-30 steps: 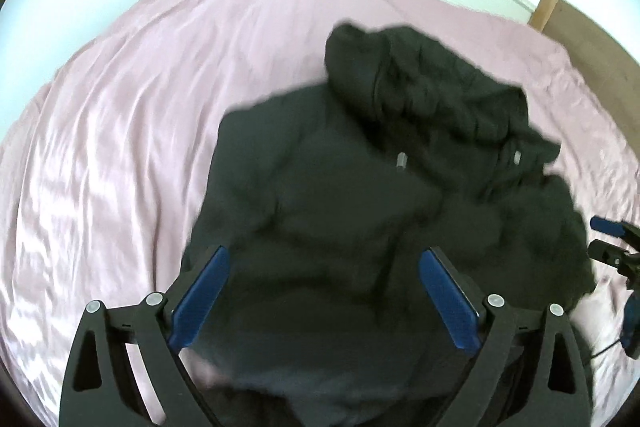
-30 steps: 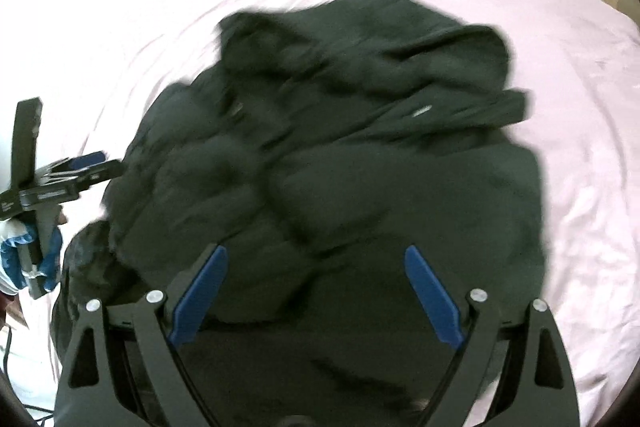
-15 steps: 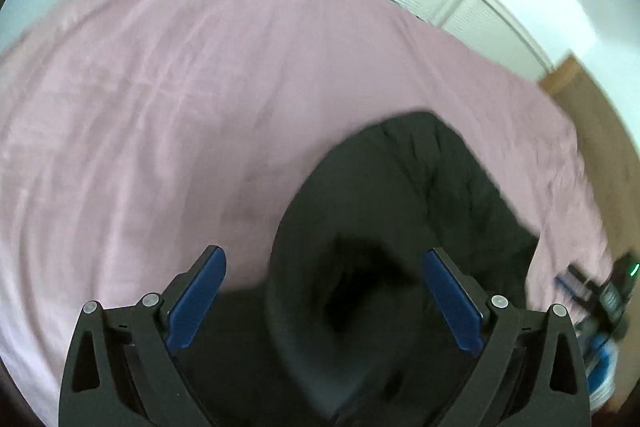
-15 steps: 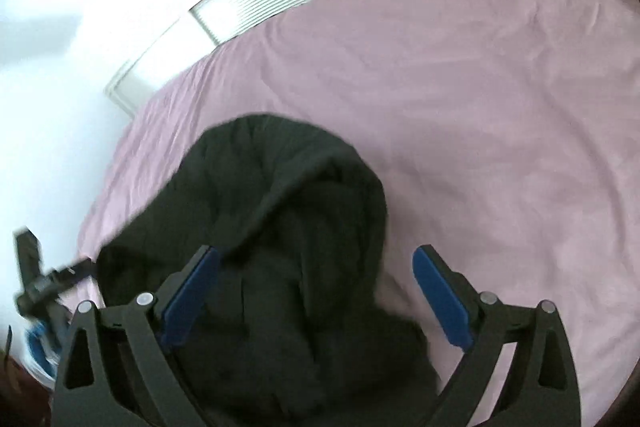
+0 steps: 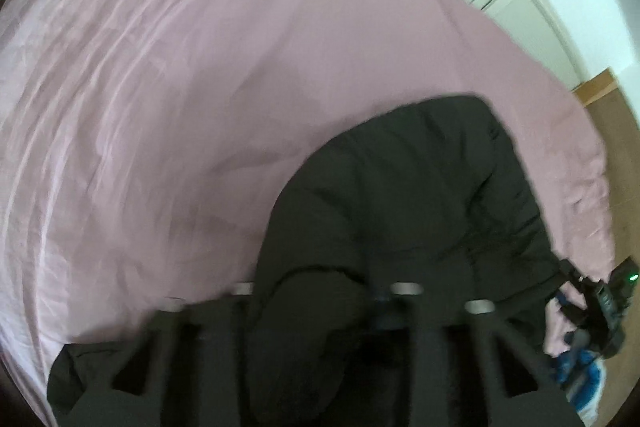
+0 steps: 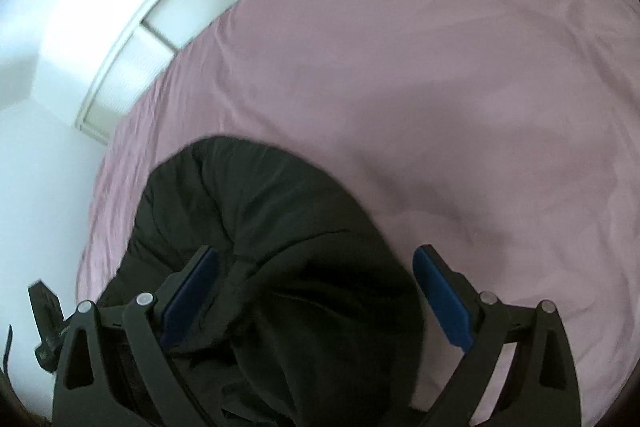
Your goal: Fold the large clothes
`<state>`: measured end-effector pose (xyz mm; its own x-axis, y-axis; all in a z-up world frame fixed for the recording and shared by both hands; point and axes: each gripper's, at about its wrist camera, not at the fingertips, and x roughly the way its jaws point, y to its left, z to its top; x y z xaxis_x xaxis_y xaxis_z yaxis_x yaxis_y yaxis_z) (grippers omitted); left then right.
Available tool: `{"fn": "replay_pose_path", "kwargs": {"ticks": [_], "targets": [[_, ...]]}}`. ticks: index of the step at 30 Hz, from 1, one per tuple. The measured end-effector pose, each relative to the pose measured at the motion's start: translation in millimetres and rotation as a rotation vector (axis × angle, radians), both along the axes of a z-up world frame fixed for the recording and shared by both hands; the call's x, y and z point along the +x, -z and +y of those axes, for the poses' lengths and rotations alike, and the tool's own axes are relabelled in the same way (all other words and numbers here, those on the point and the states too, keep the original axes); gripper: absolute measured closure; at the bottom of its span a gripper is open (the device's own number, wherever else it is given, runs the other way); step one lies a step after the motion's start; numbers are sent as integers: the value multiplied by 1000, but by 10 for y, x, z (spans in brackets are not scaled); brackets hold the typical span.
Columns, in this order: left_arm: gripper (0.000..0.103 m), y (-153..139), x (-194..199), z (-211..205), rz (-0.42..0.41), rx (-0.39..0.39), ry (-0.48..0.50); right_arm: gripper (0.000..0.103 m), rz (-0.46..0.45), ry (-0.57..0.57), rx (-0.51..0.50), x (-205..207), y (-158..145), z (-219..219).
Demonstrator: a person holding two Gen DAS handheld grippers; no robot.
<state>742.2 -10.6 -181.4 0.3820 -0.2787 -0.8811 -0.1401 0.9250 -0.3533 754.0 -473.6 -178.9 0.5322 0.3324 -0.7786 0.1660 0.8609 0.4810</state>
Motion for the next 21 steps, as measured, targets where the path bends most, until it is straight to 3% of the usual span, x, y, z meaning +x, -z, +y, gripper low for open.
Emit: {"fn": "replay_pose_path", "kwargs": {"ticks": [1, 4, 6, 12, 21], "targets": [[88, 7, -12, -43, -2, 15, 6, 34, 9, -18, -11, 8, 2, 87], [91, -21, -69, -130, -19, 56, 42, 72, 55, -64, -51, -18, 75, 215], [92, -59, -121, -165, -33, 75, 57, 86, 48, -81, -64, -79, 57, 261], [93, -131, -532, -104, -65, 123, 92, 91, -27, -194, -162, -437, -125, 422], [93, -314, -1689, 21, -145, 152, 205, 92, -132, -353, -198, -1714, -343, 507]]}}
